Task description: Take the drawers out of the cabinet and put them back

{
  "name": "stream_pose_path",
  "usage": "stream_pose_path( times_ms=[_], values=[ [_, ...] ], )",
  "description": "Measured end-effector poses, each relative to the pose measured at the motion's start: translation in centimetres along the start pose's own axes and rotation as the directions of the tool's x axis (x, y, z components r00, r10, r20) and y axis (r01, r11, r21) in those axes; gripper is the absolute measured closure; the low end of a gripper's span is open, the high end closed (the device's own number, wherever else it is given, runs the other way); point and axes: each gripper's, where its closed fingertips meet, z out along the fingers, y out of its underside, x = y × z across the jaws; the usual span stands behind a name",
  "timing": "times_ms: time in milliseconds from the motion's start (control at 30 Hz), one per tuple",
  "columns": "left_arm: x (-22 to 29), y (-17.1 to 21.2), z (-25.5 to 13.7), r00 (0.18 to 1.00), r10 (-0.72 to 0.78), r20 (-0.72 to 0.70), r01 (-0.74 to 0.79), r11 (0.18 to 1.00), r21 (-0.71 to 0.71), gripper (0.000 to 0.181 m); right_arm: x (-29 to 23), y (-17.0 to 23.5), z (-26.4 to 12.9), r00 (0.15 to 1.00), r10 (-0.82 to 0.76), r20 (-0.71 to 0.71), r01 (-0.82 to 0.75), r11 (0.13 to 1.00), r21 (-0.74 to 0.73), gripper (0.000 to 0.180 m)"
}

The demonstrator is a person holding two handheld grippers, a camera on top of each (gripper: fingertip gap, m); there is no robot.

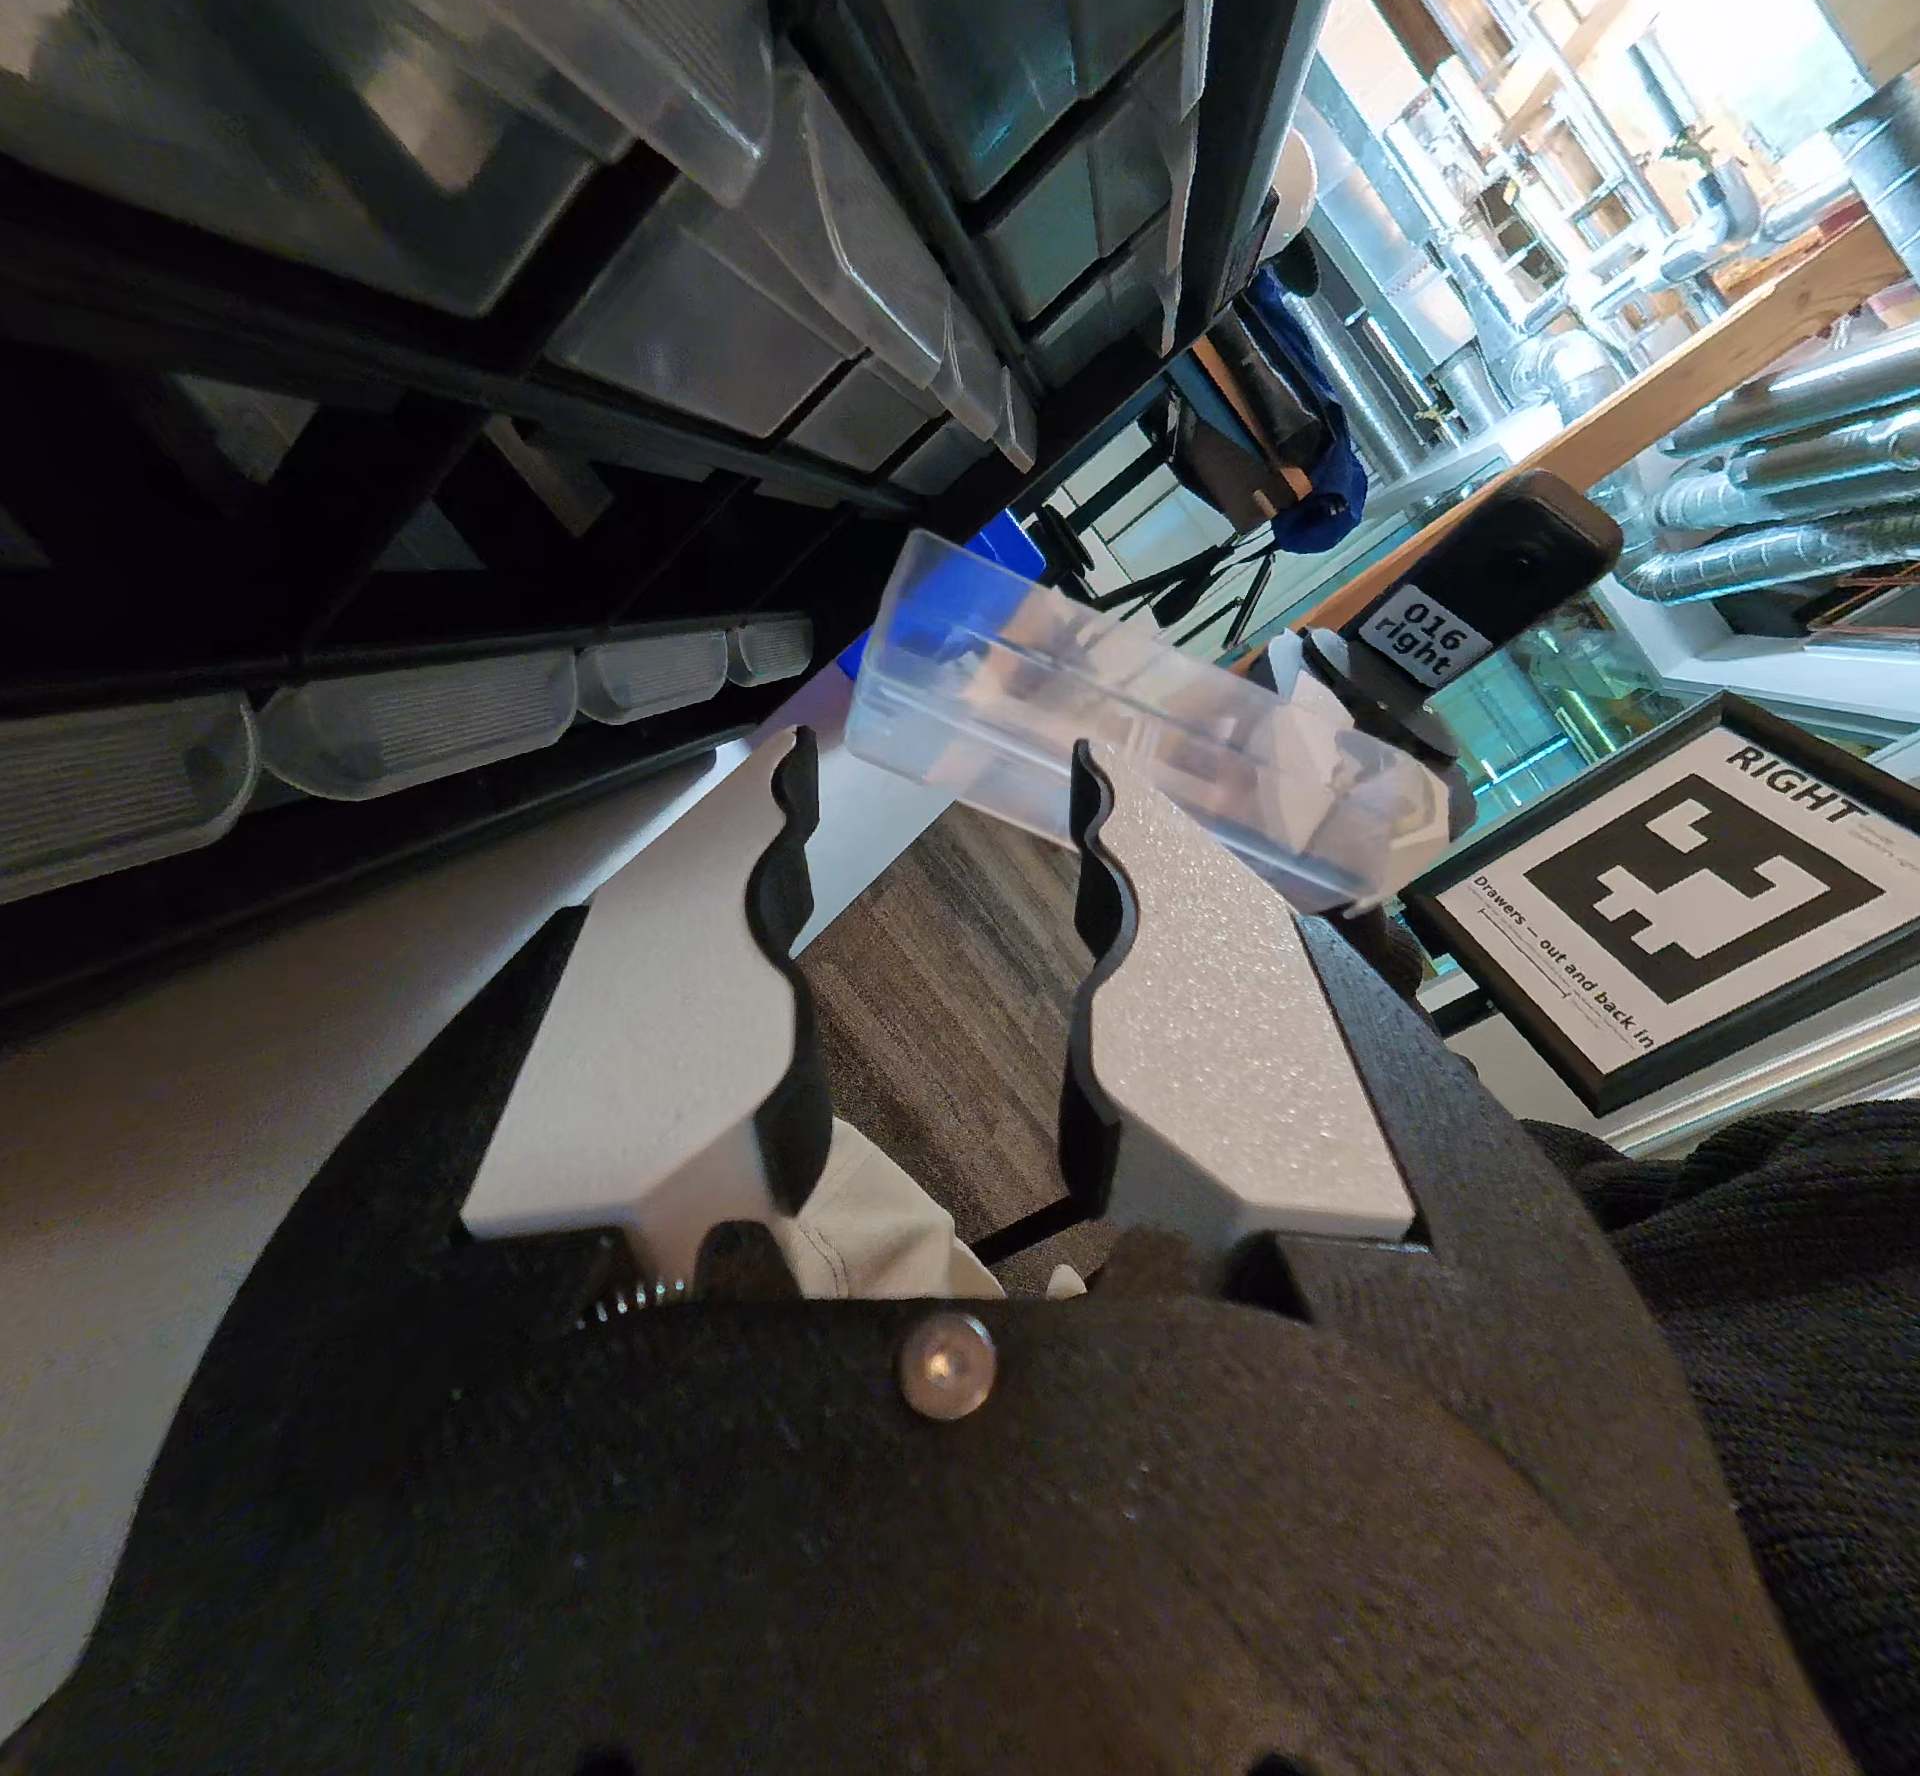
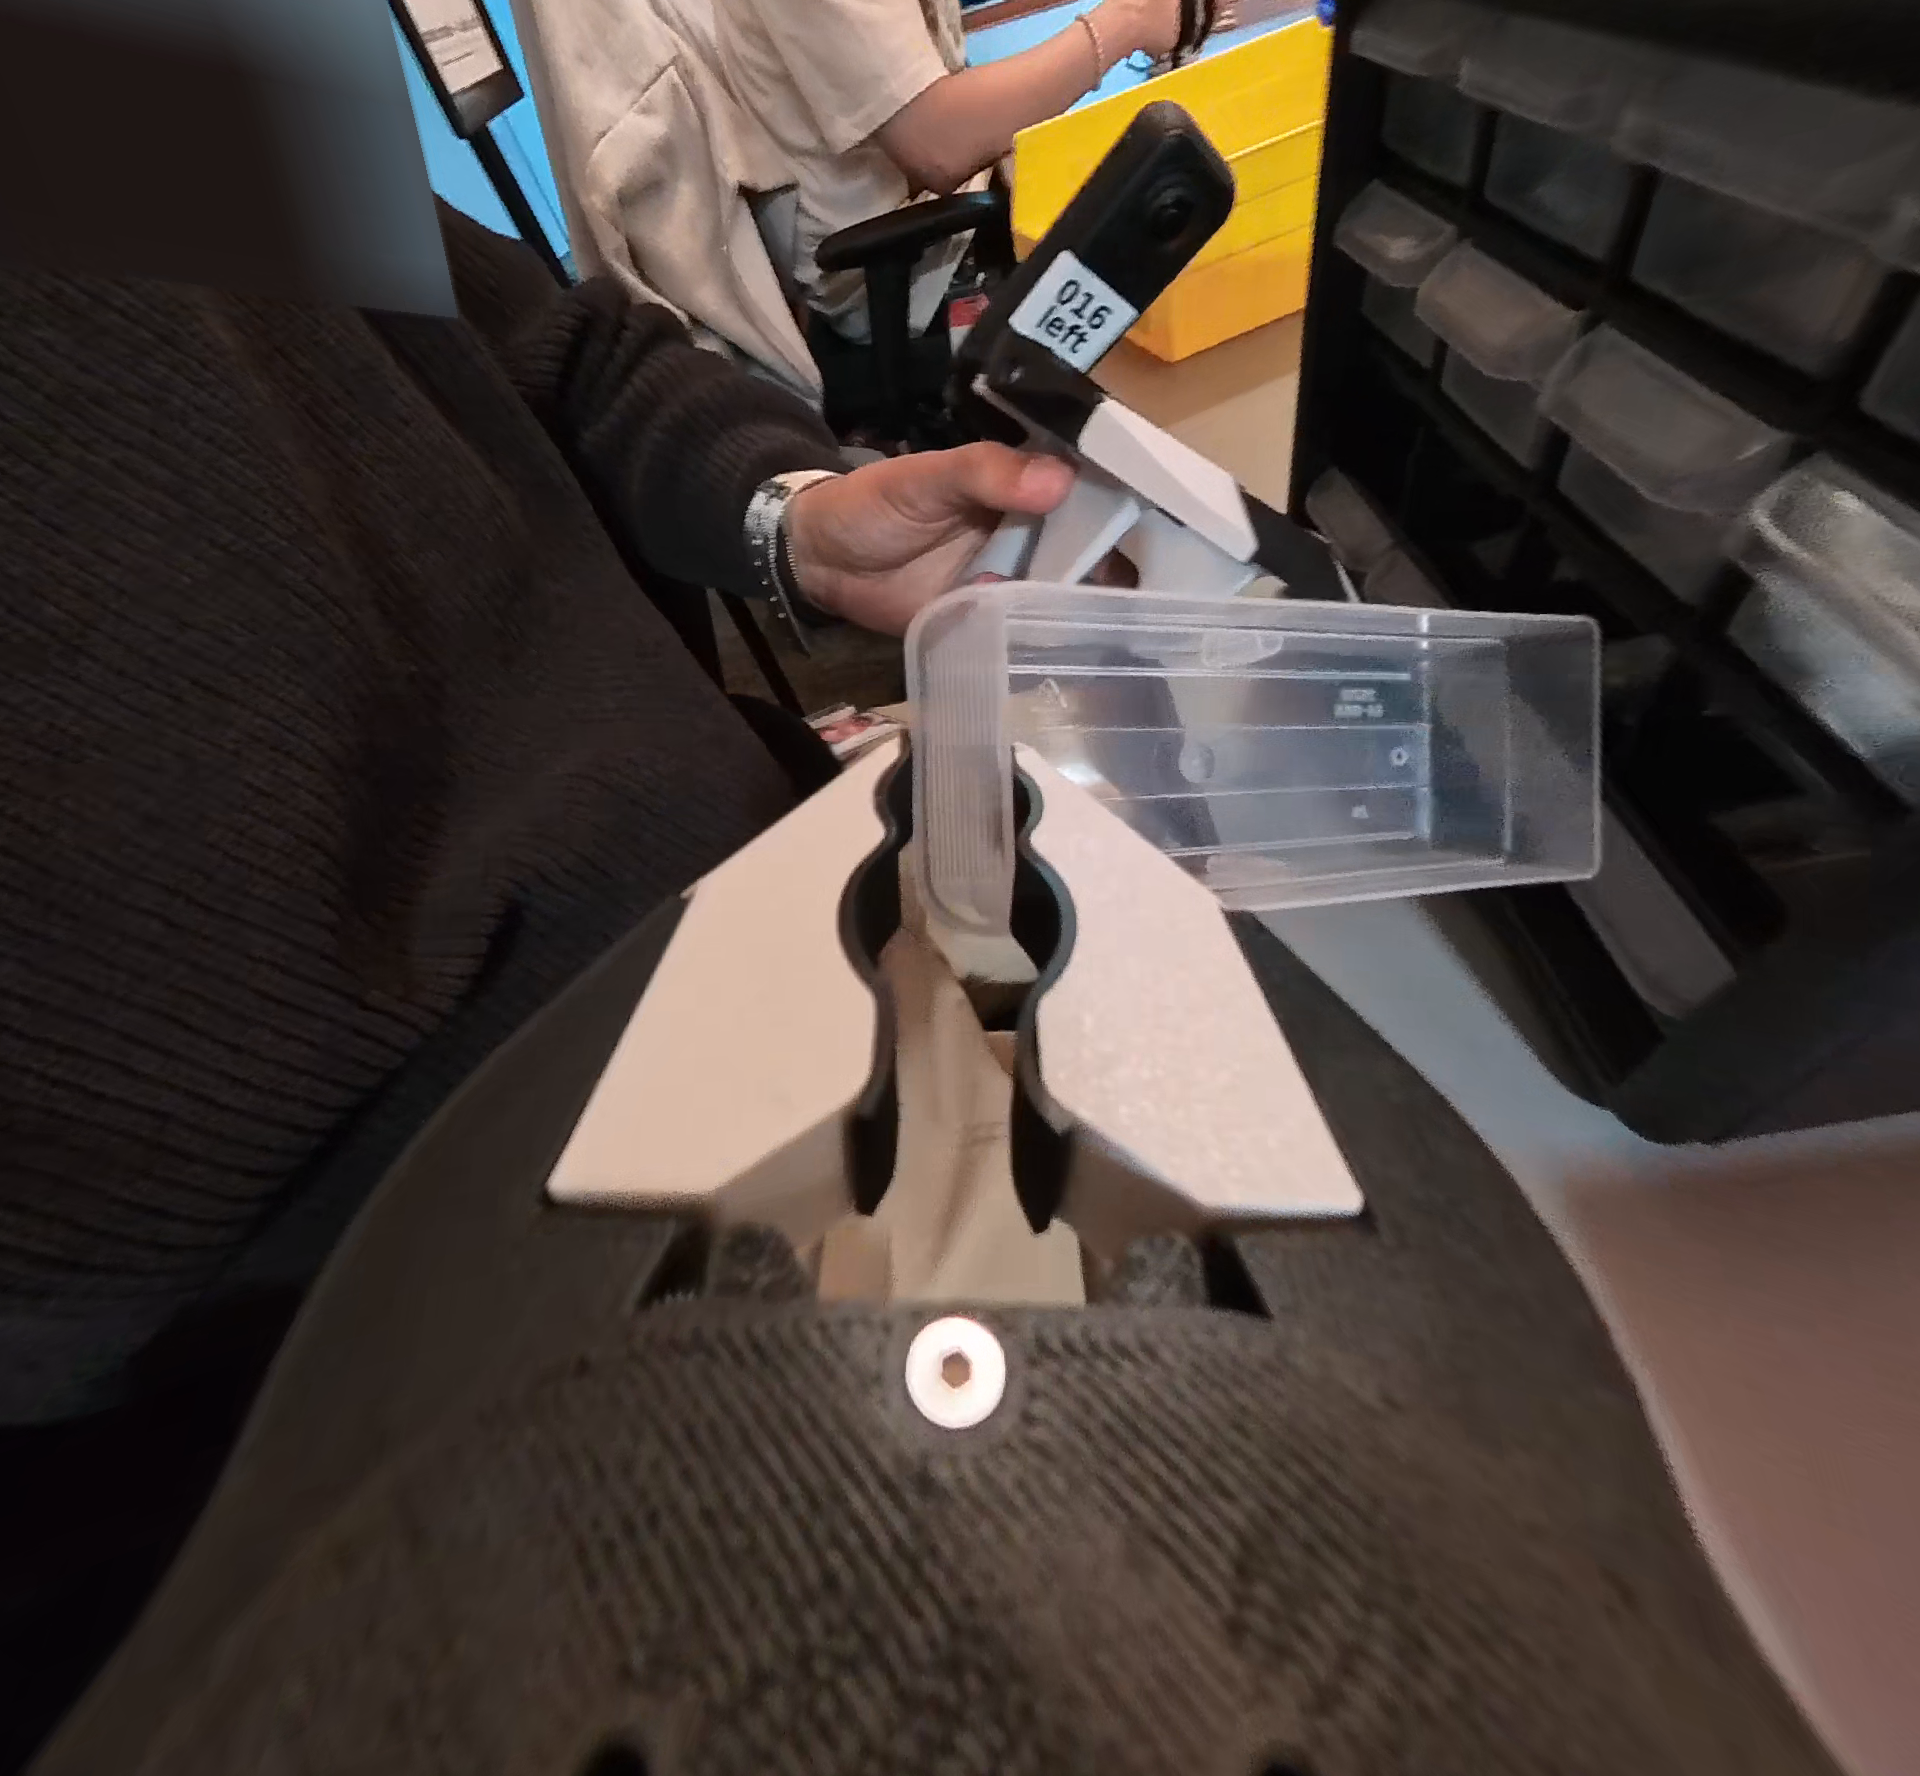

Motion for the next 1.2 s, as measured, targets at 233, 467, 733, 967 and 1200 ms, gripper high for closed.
stream_pose_path(
  times_ms=[233, 467, 733, 967, 1200],
  values=[
    [0.1, 0.0, 0.0, 1.000, 0.004, -0.003, -0.004, 1.000, 0.001, 0.135, -3.2, -1.2, -0.2, 0.988, -0.084, 0.128, 0.079, 0.996, 0.039, 0.166],
    [0.7, 0.0, 0.0, 0.999, 0.031, -0.012, -0.032, 0.999, -0.028, 0.141, -4.0, -4.6, -3.3, 0.981, -0.187, 0.044, 0.178, 0.972, 0.155, 0.166],
    [0.9, -0.9, -1.0, 0.985, 0.167, 0.041, -0.165, 0.985, -0.053, 0.137, -4.1, -9.4, -9.7, 0.946, -0.254, -0.200, 0.310, 0.888, 0.340, 0.166],
    [-0.1, 0.1, -2.6, 0.892, 0.426, 0.150, -0.390, 0.894, -0.220, 0.120, 2.1, -10.1, -15.9, 0.809, -0.046, -0.586, 0.299, 0.891, 0.342, 0.166],
    [0.1, 1.3, -3.9, 0.863, 0.483, 0.151, -0.436, 0.860, -0.265, 0.115, 9.9, -6.7, -21.2, 0.513, 0.176, -0.840, 0.106, 0.958, 0.265, 0.166]
  ],
)
